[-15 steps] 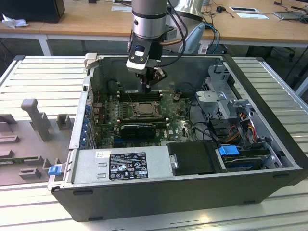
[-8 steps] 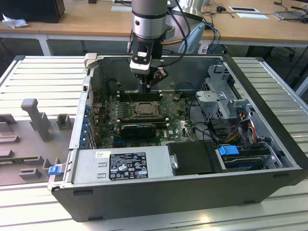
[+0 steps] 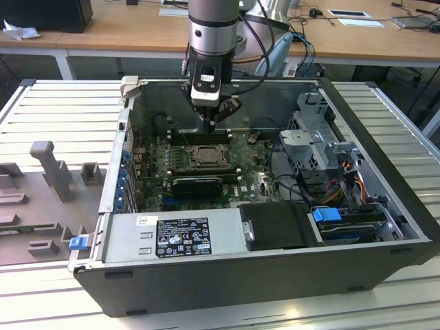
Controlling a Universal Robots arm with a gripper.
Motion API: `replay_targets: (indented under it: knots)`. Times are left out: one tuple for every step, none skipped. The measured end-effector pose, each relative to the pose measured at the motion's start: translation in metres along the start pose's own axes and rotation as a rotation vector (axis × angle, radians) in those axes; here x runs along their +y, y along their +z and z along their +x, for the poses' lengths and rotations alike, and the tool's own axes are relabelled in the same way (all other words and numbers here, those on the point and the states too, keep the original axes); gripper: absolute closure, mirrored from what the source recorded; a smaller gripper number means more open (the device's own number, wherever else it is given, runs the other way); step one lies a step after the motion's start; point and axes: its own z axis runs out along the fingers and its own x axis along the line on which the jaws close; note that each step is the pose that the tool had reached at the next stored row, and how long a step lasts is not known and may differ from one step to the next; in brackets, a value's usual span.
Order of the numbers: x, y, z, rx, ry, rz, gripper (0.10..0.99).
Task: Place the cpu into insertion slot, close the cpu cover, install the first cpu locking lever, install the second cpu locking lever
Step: 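Install the first cpu locking lever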
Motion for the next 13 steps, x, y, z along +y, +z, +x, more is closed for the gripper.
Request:
replay_targets:
  knots:
    - [0.0, 0.0, 0.0, 0.0003, -0.014, 0.0, 0.98]
    - [0.0, 0.0002, 0.0, 0.0009, -0.046, 0.0, 0.98]
    - [0.0, 0.0005, 0.0, 0.0016, -0.079, 0.0, 0.98]
    - [0.0, 0.0008, 0.0, 0.0022, -0.108, 0.0, 0.98]
    - [0.0, 0.001, 0.0, 0.0025, -0.125, 0.0, 0.98]
    - [0.0, 0.0014, 0.0, 0.0031, -0.155, -0.001, 0.98]
    - [0.0, 0.0019, 0.0, 0.0038, -0.188, -0.001, 0.98]
    - [0.0, 0.0025, 0.0, 0.0044, -0.217, -0.001, 0.98]
    - [0.0, 0.0029, 0.0, 0.0048, -0.239, -0.001, 0.98]
    - [0.0, 0.0032, 0.0, 0.0051, -0.254, -0.001, 0.98]
    - [-0.0001, 0.0036, 0.0, 0.0055, -0.274, -0.001, 0.98]
    - [-0.0001, 0.0038, 0.0, 0.0059, -0.292, -0.001, 0.98]
    - [-0.0001, 0.004, 0.0, 0.0064, -0.314, -0.001, 0.98]
